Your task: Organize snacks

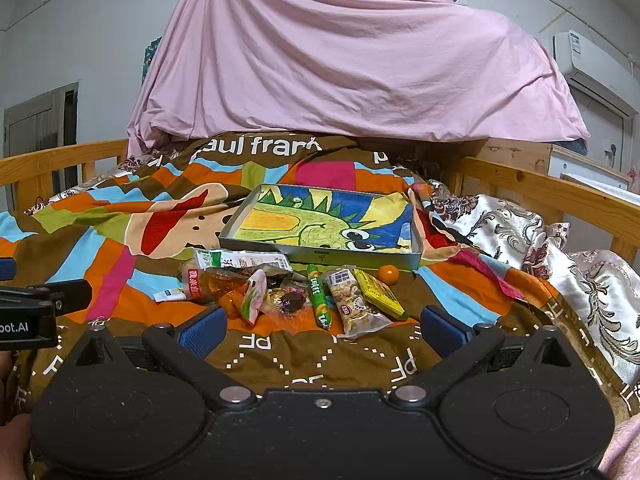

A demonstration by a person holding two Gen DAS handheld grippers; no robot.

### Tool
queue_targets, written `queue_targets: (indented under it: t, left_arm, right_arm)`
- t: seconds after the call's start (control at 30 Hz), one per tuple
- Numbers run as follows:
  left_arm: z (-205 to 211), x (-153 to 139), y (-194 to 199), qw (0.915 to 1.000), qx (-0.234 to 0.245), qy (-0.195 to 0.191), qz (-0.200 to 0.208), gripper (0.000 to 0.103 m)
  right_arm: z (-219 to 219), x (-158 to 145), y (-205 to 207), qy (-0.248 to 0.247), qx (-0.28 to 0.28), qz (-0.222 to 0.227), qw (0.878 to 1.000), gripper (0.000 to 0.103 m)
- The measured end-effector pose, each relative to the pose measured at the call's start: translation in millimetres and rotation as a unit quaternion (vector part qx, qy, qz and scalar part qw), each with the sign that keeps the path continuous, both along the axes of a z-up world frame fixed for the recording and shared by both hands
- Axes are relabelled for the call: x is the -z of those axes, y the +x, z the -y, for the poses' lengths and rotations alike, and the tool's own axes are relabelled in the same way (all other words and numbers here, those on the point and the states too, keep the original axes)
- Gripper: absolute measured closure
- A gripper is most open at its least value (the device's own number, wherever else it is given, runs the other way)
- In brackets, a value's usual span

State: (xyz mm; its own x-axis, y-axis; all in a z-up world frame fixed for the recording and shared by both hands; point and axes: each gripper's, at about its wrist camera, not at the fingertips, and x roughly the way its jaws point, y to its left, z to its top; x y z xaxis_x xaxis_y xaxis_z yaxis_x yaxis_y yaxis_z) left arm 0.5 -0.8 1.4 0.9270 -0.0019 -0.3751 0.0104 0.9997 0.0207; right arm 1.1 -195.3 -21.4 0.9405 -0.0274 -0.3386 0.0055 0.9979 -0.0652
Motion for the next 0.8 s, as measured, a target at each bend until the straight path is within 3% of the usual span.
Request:
queue_targets:
  t: [0.37,0.8]
  left_arm:
    - [2,1,-2,1.0,-0.005,-0.006,0.0,0.0]
    - [-1,7,11,0.9996,-0.003,-0.021,-0.018,0.0]
  right_arm:
    - [3,-3,0,0.014,0.008,-0.003,1.0,0.001]
    - [36,-6,21,0.129,0.018,-0.045,0.99,0.001]
